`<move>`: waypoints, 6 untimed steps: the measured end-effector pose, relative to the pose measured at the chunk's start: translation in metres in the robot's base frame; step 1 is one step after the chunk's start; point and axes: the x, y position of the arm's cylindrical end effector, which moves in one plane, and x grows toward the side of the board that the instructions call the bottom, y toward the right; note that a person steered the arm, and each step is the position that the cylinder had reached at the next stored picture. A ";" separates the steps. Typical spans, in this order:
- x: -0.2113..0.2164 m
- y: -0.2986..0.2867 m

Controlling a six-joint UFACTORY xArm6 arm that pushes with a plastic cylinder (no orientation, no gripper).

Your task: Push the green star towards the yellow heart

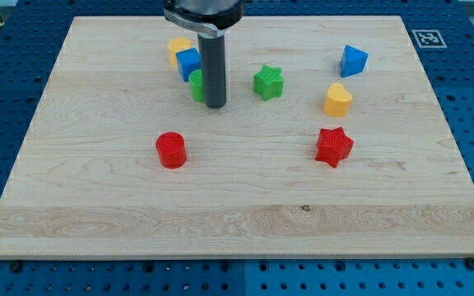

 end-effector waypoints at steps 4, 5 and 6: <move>-0.013 0.039; -0.035 0.042; -0.050 0.066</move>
